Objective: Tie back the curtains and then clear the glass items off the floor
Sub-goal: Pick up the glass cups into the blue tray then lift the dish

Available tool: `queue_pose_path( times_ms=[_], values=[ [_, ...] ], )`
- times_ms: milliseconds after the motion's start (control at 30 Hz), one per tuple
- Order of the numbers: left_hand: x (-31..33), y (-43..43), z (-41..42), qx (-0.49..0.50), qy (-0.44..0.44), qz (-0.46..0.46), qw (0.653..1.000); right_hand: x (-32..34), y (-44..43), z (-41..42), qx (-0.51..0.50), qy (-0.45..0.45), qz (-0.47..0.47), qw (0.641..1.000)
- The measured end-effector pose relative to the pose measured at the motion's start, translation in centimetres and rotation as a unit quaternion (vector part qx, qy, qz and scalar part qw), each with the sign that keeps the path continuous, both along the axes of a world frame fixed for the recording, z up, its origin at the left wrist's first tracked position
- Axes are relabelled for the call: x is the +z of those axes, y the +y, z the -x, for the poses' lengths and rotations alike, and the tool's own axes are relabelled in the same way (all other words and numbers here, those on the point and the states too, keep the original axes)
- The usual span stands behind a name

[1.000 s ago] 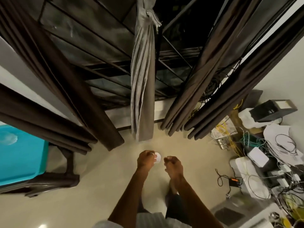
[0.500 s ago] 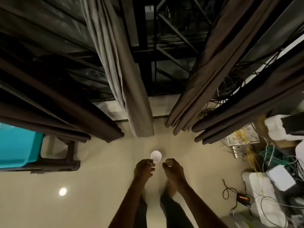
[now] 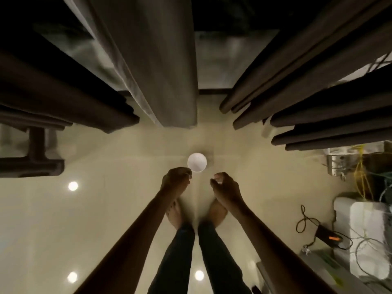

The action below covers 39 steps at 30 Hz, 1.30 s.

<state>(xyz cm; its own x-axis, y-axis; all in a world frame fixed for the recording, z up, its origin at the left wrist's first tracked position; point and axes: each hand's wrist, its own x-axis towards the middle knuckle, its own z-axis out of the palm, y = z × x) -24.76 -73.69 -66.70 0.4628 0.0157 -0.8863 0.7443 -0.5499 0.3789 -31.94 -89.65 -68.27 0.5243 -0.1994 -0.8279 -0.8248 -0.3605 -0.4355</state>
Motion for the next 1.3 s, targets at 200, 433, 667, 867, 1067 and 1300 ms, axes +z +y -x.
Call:
queue_pose_path(
  times_ms=[200, 433, 667, 867, 1067, 1300],
  values=[
    [-11.1, 0.5, -0.5, -0.080, 0.013, -0.017, 0.997, -12.5, 0.6, 0.0, 0.009, 0.040, 0.014, 0.999],
    [-23.7, -0.1, -0.8, -0.165, 0.019, -0.074, 0.983, -24.8, 1.6, -3.1, 0.014, 0.027, 0.063, 0.998],
    [-28.7, -1.1, -1.6, -0.072, 0.083, -0.041, 0.993, -30.6, 2.8, -4.1, -0.066, 0.050, 0.039, 0.996],
    [-28.4, -1.1, -1.2, 0.027, 0.093, -0.002, 0.995, -29.9, 3.0, -3.2, -0.096, 0.059, 0.019, 0.993],
    [-25.0, 0.3, -1.1, 0.093, 0.069, 0.000, 0.993, -25.5, 2.3, -2.7, -0.139, 0.024, 0.035, 0.989],
    [-17.0, 2.5, -1.3, 0.224, 0.036, 0.052, 0.972, -17.5, 3.1, -3.4, -0.330, -0.001, -0.111, 0.937]
  ],
)
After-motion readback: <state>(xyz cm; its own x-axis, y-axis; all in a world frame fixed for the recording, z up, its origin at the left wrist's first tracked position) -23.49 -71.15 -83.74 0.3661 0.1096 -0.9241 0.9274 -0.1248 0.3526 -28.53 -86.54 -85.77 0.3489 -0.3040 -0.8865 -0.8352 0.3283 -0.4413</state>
